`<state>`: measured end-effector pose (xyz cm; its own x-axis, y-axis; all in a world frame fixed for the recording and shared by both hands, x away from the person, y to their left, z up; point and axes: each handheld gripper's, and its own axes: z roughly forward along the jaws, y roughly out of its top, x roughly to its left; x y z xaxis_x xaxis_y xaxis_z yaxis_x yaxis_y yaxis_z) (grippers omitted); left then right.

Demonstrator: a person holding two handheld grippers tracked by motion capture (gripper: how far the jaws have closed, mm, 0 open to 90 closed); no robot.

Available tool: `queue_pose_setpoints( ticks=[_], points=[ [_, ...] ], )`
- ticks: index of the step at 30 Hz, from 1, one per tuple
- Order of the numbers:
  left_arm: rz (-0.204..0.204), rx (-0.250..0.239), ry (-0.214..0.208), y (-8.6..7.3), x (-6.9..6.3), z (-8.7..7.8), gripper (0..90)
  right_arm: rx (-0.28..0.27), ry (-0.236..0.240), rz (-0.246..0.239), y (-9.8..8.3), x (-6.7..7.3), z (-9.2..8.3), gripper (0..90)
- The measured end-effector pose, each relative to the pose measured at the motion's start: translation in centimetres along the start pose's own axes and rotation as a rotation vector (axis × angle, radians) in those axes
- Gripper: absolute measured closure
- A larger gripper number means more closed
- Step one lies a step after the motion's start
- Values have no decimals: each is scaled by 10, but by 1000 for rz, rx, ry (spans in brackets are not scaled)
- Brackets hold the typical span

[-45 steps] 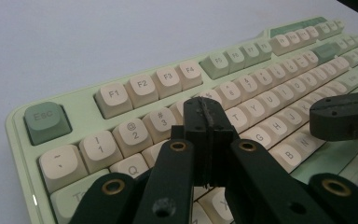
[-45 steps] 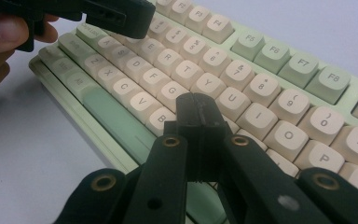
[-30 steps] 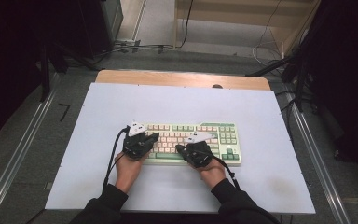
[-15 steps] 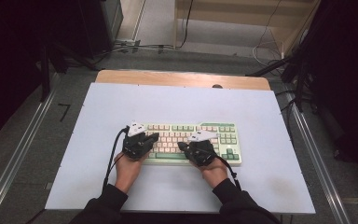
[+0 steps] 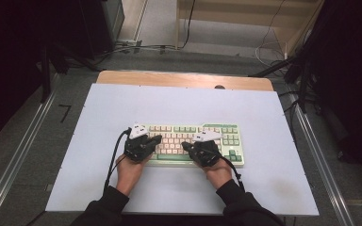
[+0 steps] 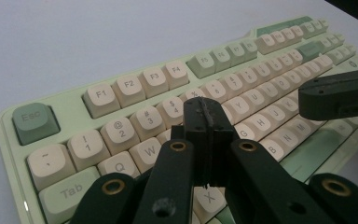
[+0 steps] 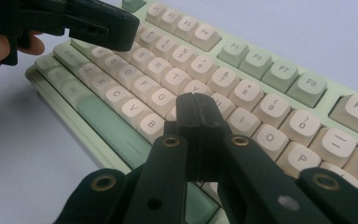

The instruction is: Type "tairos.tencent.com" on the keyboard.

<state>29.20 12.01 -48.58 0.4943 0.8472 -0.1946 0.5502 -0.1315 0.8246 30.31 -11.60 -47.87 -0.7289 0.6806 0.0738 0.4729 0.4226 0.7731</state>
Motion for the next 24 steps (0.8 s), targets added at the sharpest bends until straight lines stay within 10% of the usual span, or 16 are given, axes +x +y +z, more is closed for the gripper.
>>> queue_pose_setpoints(
  ticks=[24],
  points=[
    [28,52,-46,-5,-11,-1,900,-5,-15,11,-1,-7,-4,880]
  ],
)
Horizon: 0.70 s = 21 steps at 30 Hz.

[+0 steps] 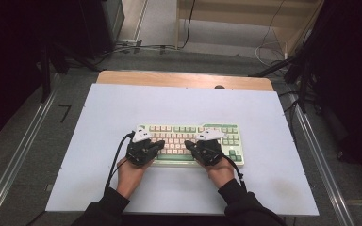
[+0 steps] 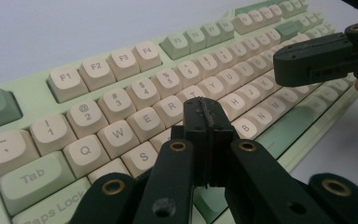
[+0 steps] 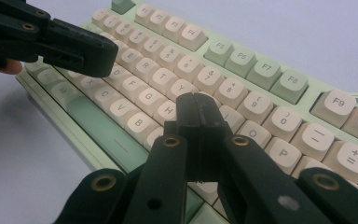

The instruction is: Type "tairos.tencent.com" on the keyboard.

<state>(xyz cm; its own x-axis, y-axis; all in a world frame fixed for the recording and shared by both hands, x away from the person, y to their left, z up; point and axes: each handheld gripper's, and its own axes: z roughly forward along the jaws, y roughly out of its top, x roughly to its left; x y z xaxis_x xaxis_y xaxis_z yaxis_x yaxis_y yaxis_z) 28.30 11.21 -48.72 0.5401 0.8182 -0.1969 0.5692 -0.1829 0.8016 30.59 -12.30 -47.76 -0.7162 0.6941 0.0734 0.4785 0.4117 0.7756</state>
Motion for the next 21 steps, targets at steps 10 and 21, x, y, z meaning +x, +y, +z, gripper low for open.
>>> queue_pose_setpoints(
  ticks=[10,21],
  points=[
    [7,30,-6,-2,-3,2,900,1,-1,2,0,0,0,880],
    [12,40,-9,-3,-5,3,900,0,-1,2,0,0,-1,880]
  ],
)
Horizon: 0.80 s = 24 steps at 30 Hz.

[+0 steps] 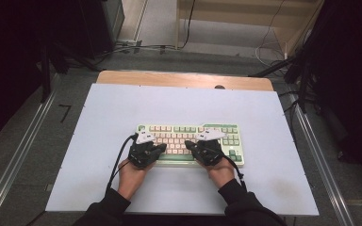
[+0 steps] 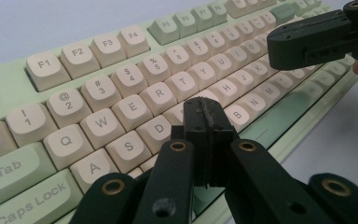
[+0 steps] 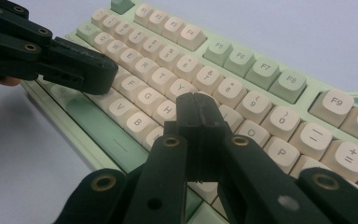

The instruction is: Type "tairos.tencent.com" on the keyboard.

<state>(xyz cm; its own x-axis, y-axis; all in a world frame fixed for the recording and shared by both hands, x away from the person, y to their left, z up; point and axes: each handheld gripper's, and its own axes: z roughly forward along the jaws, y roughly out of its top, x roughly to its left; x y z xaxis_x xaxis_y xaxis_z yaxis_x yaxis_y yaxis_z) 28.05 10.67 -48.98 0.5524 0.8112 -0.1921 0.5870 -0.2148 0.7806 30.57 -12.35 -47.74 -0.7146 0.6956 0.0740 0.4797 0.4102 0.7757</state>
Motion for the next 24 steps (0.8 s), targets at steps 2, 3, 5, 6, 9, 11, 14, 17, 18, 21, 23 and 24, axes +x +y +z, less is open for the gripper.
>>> queue_pose_setpoints(
  ticks=[2,3,5,6,9,11,14,17,18,21,23,24],
  points=[
    [2,1,2,0,0,0,900,1,0,-1,0,0,0,879],
    [2,1,3,0,0,0,900,1,0,-1,0,0,0,879],
    [3,6,5,0,0,0,900,1,1,-1,0,0,0,880],
    [4,11,9,0,0,0,900,1,1,-3,0,0,0,880],
    [22,34,17,0,-2,1,900,2,1,-4,0,0,0,880],
    [47,52,31,-1,-4,3,900,2,0,-3,0,0,0,880],
    [50,46,29,-1,-5,3,900,0,-1,-1,0,0,0,880],
    [37,11,27,1,-4,-1,900,-2,-1,-1,0,-1,0,880],
    [32,3,27,1,-3,-2,900,-2,-1,-1,0,-1,0,880],
    [9,-25,31,2,2,-4,900,-1,-1,-2,0,-1,0,880],
    [-3,-30,29,2,5,-3,900,1,-1,-1,0,-1,1,880],
    [-7,-35,34,2,7,-3,900,2,-1,-1,0,0,1,880]
  ],
)
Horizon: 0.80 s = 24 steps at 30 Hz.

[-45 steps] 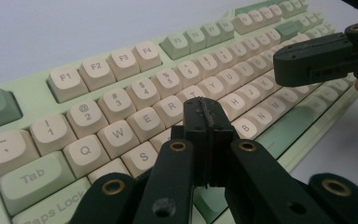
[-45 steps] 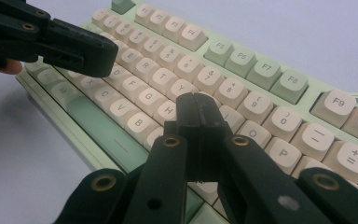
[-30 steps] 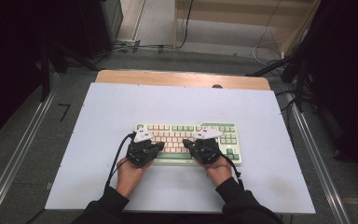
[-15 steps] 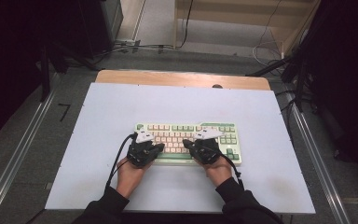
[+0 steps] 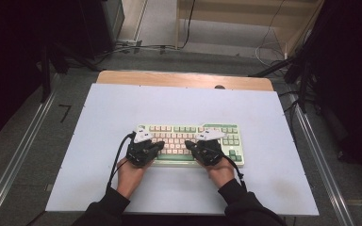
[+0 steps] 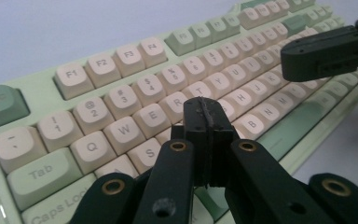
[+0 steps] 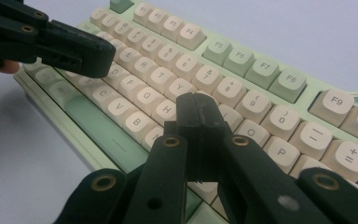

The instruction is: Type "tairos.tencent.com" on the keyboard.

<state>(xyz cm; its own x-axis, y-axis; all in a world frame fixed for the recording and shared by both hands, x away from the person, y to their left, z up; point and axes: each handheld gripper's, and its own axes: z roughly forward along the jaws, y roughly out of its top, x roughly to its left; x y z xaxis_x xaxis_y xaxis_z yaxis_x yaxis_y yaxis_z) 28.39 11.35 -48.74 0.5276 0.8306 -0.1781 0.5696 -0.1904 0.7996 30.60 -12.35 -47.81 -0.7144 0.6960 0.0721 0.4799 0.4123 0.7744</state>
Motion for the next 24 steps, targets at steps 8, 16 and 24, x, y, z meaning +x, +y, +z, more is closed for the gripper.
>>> queue_pose_setpoints(
  ticks=[8,16,24],
  points=[
    [-26,-42,29,2,7,1,900,2,-2,-5,0,0,1,880],
    [-46,-59,46,4,9,5,900,3,-2,-4,0,0,1,880],
    [-48,-51,63,7,10,10,900,5,1,0,-1,1,2,880]
  ],
)
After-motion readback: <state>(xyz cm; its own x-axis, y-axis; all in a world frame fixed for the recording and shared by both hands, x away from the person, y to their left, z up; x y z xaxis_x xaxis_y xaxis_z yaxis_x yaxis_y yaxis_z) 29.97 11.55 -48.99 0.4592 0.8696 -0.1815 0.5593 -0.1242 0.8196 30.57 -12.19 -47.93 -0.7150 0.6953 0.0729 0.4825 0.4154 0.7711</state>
